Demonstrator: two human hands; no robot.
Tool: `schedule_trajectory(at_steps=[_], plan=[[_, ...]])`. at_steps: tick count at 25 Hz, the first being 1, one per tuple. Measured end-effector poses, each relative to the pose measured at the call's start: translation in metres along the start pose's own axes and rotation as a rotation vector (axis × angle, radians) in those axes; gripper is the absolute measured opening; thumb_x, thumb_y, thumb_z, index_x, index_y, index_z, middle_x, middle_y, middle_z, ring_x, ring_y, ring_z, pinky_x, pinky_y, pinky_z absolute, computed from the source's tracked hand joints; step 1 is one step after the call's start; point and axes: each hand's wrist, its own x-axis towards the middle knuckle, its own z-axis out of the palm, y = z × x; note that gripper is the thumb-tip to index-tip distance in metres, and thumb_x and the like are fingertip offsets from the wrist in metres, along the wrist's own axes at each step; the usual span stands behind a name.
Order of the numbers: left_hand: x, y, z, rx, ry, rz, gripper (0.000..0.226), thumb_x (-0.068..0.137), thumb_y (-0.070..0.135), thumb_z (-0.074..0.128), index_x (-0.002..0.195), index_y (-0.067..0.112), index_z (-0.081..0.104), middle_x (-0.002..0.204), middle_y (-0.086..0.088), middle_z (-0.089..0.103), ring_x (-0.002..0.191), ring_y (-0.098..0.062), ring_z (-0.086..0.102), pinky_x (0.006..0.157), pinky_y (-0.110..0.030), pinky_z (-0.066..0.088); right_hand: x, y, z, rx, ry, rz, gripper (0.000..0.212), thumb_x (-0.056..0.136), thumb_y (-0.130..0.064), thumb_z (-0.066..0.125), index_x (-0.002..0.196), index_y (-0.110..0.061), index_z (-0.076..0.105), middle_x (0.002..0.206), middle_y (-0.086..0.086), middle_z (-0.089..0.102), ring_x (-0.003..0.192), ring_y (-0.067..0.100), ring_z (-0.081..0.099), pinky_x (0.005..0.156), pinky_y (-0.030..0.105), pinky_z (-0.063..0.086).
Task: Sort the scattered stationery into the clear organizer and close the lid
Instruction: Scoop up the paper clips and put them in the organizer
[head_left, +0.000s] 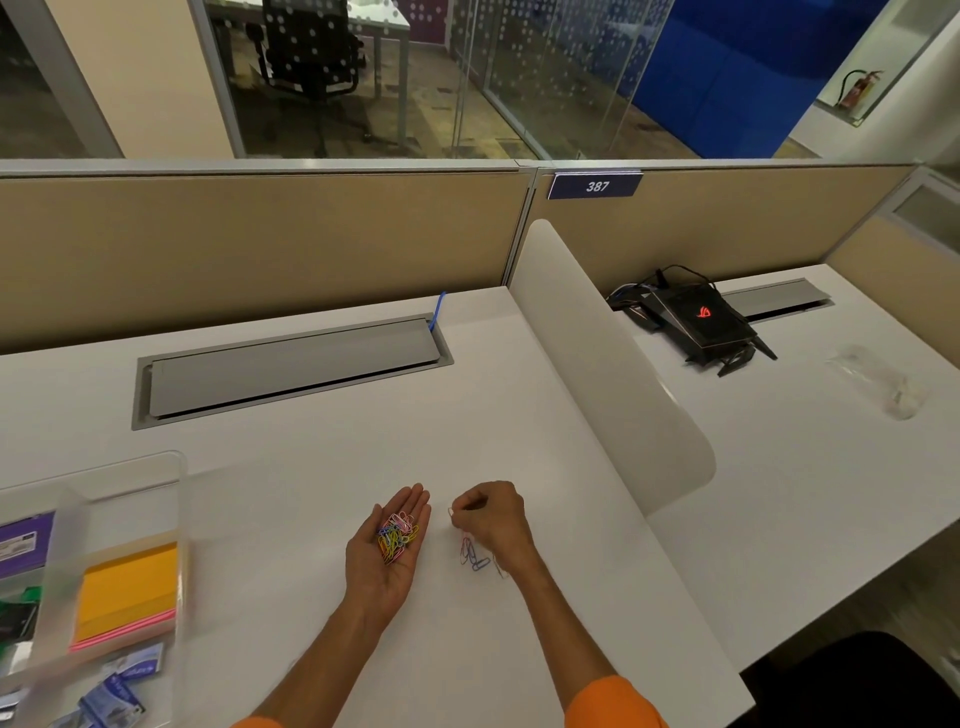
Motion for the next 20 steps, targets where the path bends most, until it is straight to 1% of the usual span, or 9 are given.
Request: schedule_trajectory(at_steps=[2, 5, 7, 9, 10, 12, 16, 18, 20], plan=[[0.001, -0.003, 0.001, 0.107, 0.025, 0.005, 0.040, 0.101, 0.024, 0.040, 0.122, -0.004, 0.060, 0.125, -0.021, 0.065, 0.113, -0.034, 0.065, 0.095, -0.043, 0.054, -0.011, -0.013, 0.006, 0.059, -0.049, -0.049, 0.013, 0.067, -0.003, 0.072, 0.069, -0.016, 0.075, 0.069, -0.005, 0.072, 0.066, 0.003, 0.067, 0.057, 0.011, 0.049], [-0.001, -0.010, 0.003, 0.287, 0.070, 0.021, 0.041, 0.101, 0.026, 0.039, 0.107, 0.003, 0.072, 0.117, -0.015, 0.070, 0.109, -0.026, 0.067, 0.096, -0.037, 0.051, -0.023, -0.026, 0.026, -0.029, -0.078, -0.108, 0.015, 0.070, 0.001, 0.067, 0.077, -0.009, 0.075, 0.081, 0.005, 0.075, 0.073, 0.008, 0.069, 0.056, 0.011, 0.050], [-0.003, -0.013, 0.006, 0.274, 0.073, 0.017, 0.044, 0.101, 0.027, 0.040, 0.092, 0.007, 0.079, 0.105, -0.013, 0.074, 0.098, -0.024, 0.071, 0.089, -0.035, 0.056, -0.027, -0.030, 0.036, -0.143, -0.054, -0.171, 0.016, 0.074, 0.005, 0.064, 0.082, -0.006, 0.074, 0.090, 0.007, 0.074, 0.083, 0.013, 0.069, 0.063, 0.012, 0.051], [-0.006, -0.012, 0.007, 0.241, 0.073, 0.008, 0.045, 0.101, 0.027, 0.042, 0.084, 0.008, 0.080, 0.094, -0.011, 0.076, 0.088, -0.022, 0.074, 0.080, -0.032, 0.060, -0.029, -0.029, 0.041, -0.208, -0.052, -0.222, 0.014, 0.078, 0.002, 0.065, 0.086, -0.008, 0.072, 0.093, 0.006, 0.073, 0.089, 0.015, 0.068, 0.076, 0.022, 0.056], [-0.006, -0.011, 0.008, 0.223, 0.081, 0.002, 0.043, 0.101, 0.026, 0.043, 0.086, 0.007, 0.079, 0.093, -0.012, 0.075, 0.087, -0.022, 0.074, 0.079, -0.033, 0.060, -0.029, -0.029, 0.042, -0.216, -0.056, -0.237, 0.012, 0.080, -0.002, 0.067, 0.088, -0.008, 0.072, 0.093, 0.005, 0.073, 0.089, 0.014, 0.068, 0.080, 0.026, 0.056], [-0.007, -0.011, 0.007, 0.202, 0.101, 0.000, 0.035, 0.100, 0.026, 0.045, 0.099, 0.003, 0.072, 0.097, -0.014, 0.072, 0.090, -0.024, 0.072, 0.080, -0.033, 0.059, -0.031, -0.030, 0.042, -0.206, -0.049, -0.265, 0.009, 0.084, -0.009, 0.067, 0.092, -0.009, 0.072, 0.092, 0.004, 0.073, 0.087, 0.013, 0.068, 0.081, 0.028, 0.057], [-0.008, -0.014, 0.010, 0.158, 0.104, 0.025, 0.030, 0.100, 0.021, 0.046, 0.104, -0.002, 0.064, 0.094, -0.017, 0.072, 0.081, -0.025, 0.073, 0.068, -0.034, 0.062, -0.028, -0.034, 0.026, -0.084, 0.020, -0.322, 0.008, 0.086, -0.011, 0.066, 0.091, -0.009, 0.072, 0.087, 0.002, 0.074, 0.081, 0.009, 0.068, 0.076, 0.020, 0.056], [-0.007, -0.012, 0.013, 0.083, 0.066, 0.005, 0.034, 0.101, 0.020, 0.043, 0.109, -0.006, 0.063, 0.104, -0.023, 0.071, 0.093, -0.032, 0.073, 0.077, -0.042, 0.062, -0.022, -0.026, 0.012, -0.027, 0.106, -0.317, 0.006, 0.084, -0.008, 0.070, 0.090, -0.008, 0.072, 0.083, 0.001, 0.073, 0.075, 0.005, 0.067, 0.072, 0.017, 0.055], [-0.007, -0.008, 0.012, 0.015, 0.033, -0.021, 0.037, 0.101, 0.019, 0.041, 0.116, -0.010, 0.060, 0.115, -0.027, 0.068, 0.106, -0.038, 0.068, 0.087, -0.049, 0.057, -0.016, -0.006, -0.003, -0.079, 0.178, -0.261, 0.008, 0.083, -0.006, 0.072, 0.091, -0.008, 0.070, 0.086, 0.001, 0.070, 0.077, 0.006, 0.065, 0.072, 0.020, 0.054]])
